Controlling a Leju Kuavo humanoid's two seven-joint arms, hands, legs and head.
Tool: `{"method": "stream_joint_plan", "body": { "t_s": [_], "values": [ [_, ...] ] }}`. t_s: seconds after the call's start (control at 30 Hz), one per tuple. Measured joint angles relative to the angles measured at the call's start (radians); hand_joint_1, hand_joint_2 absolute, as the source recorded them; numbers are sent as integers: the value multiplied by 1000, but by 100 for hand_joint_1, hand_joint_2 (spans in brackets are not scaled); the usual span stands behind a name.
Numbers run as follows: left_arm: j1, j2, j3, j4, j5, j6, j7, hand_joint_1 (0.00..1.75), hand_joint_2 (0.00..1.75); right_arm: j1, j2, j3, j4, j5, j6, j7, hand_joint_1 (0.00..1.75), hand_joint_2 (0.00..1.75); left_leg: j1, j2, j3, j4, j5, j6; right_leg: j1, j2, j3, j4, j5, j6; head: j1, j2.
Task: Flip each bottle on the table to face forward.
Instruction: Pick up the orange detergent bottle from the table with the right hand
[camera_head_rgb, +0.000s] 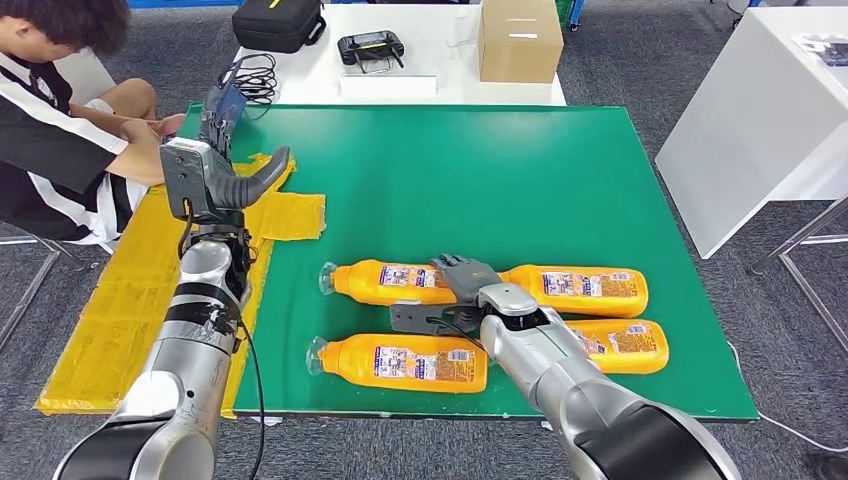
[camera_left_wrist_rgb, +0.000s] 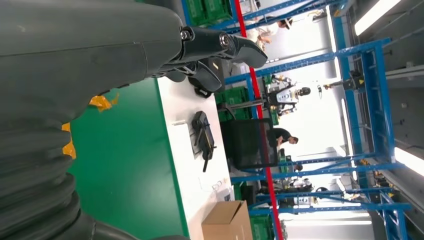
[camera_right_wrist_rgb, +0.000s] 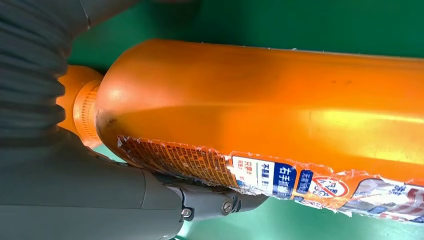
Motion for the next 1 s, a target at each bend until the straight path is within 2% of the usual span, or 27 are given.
{"method": "stream_joint_plan", "body": {
  "t_s": [0.07, 0.1, 0.17, 0.37, 0.53, 0.67, 0.8, 1.0],
  "values": [
    [2, 0, -7, -1, 2, 2, 0, 0, 175, 0, -1, 0, 1, 8, 1, 4, 125, 175, 0, 0, 0, 0, 0, 0, 0, 0, 0, 0, 0, 0, 0, 0],
    [3, 0, -9, -2, 3, 3, -1, 0, 175, 0, -1, 0, 2, 12, 1, 6, 145, 175, 0, 0, 0, 0, 0, 0, 0, 0, 0, 0, 0, 0, 0, 0],
    [9, -1, -16, -7, 4, 4, -2, 0, 175, 0, -2, 0, 2, 17, 0, 11, 156, 175, 0, 0, 0, 0, 0, 0, 0, 0, 0, 0, 0, 0, 0, 0],
    [28, -2, -31, -36, 7, 2, -7, 0, 175, 3, -6, 0, 4, 26, -3, 13, 159, 175, 0, 0, 0, 0, 0, 0, 0, 0, 0, 0, 0, 0, 0, 0],
    [35, -3, -32, -47, 8, 2, -7, 0, 175, 5, -9, 0, 4, 27, -5, 14, 173, 175, 0, 0, 0, 0, 0, 0, 0, 0, 0, 0, 0, 0, 0, 0],
    [39, -5, -36, -59, 10, 2, -7, 0, 175, 6, -9, -6, 4, 33, -29, 14, 174, 175, 0, 0, 0, 0, 0, 0, 0, 0, 0, 0, 0, 0, 0, 0],
    [49, -6, -42, -70, 11, 2, -7, 0, 175, 12, -9, -18, 4, 32, -90, 14, 175, 175, 0, 0, 0, 0, 0, 0, 0, 0, 0, 0, 0, 0, 0, 0],
    [75, -6, -49, -94, 16, -10, 0, 0, 175, 22, -9, -57, 0, 4, -243, -19, 175, 175, 0, 0, 0, 0, 0, 0, 0, 0, 0, 0, 0, 0, 0, 0]
  ]
}}
